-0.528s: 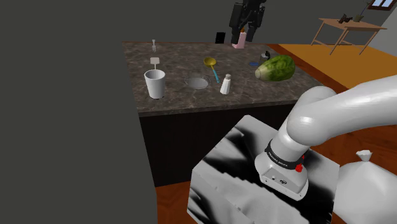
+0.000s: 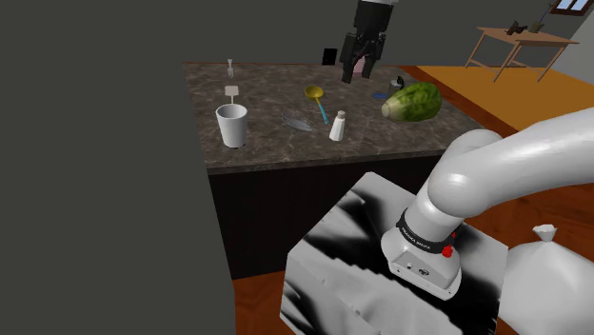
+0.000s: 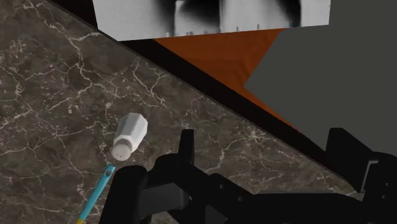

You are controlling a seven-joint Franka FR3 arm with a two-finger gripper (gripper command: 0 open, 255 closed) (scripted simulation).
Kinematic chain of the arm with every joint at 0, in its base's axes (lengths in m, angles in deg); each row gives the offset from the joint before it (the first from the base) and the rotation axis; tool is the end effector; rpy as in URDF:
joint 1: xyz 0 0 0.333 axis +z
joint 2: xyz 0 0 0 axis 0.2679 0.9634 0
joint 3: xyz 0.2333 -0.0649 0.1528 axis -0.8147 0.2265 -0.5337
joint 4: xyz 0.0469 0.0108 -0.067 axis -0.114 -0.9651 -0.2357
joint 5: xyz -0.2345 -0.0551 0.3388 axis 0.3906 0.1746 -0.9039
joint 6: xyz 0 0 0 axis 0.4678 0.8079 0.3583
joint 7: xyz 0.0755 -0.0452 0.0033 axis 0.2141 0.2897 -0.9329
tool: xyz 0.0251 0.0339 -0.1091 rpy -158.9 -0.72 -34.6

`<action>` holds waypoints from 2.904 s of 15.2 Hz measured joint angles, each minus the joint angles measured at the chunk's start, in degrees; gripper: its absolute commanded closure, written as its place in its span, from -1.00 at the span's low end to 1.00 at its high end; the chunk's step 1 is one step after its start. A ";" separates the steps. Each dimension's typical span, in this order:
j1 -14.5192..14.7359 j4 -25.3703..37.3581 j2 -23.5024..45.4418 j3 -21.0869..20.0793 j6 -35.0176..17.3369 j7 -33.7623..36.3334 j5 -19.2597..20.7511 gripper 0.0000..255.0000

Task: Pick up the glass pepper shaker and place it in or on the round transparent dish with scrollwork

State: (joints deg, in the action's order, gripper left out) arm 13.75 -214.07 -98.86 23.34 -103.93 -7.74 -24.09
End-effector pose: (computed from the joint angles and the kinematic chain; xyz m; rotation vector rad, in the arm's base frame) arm 0.3646 -0.0609 0.5284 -3.0411 0.0884 0.0713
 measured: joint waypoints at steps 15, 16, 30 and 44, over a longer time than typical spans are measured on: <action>-2.03 -4.44 20.11 13.22 -25.29 -15.88 3.17 -1.00; -2.08 -4.02 22.02 14.17 -26.77 -17.23 2.87 -1.00; -1.54 -6.32 30.33 16.79 -37.11 -21.82 0.13 -1.00; -1.58 -6.10 30.09 16.77 -36.71 -21.74 0.25 1.00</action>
State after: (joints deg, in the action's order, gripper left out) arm 12.17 -220.17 -68.77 40.11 -140.64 -29.48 -23.84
